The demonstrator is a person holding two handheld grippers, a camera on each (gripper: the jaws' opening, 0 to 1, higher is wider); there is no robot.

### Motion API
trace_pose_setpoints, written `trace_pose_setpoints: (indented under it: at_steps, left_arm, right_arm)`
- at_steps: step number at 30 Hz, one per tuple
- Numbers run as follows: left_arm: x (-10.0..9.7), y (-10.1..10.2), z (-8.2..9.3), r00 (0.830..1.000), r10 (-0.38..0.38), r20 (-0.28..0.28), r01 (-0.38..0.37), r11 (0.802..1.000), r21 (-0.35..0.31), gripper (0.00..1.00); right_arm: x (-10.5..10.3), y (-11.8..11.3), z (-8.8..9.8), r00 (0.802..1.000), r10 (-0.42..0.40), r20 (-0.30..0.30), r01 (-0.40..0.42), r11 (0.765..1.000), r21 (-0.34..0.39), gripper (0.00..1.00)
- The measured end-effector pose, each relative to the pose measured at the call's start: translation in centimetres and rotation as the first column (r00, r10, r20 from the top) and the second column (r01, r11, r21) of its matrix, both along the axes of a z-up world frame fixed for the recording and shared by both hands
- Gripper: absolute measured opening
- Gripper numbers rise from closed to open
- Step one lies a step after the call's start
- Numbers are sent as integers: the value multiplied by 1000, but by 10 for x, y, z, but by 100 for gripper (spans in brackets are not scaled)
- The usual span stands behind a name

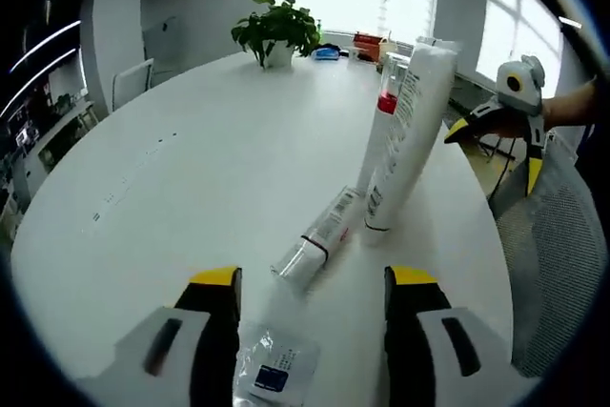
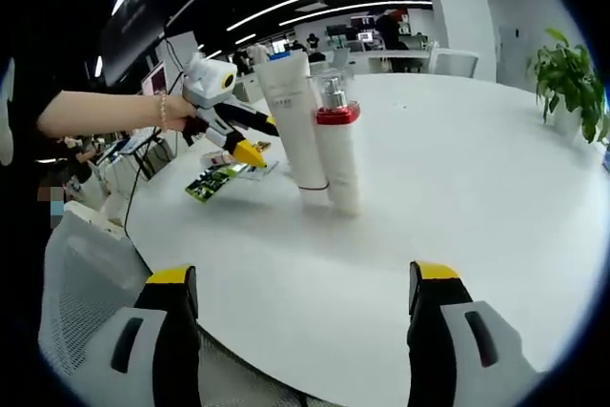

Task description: Arrange the skincare products in the storage area until every visible bottle or jar stands upright without overlapping.

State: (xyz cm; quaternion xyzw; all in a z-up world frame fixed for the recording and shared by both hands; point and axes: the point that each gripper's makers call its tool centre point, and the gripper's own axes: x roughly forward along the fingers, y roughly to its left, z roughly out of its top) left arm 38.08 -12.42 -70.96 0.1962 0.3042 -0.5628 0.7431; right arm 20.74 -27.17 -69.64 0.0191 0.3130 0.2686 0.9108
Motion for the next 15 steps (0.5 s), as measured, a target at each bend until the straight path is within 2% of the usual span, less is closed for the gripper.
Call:
trace_pose_setpoints:
  at_steps: [7, 15]
  left_arm:
    - [11, -18, -19, 996, -74, 40, 72, 996, 42, 51]
    - [18, -29, -43, 992, -121, 44, 118, 990, 76, 42]
  right_arm:
    - [-2, -4, -5, 1000, -15, -16, 15, 1000, 1, 91]
    - [-2, -6, -12, 999, -27, -33, 27, 1000, 7, 90]
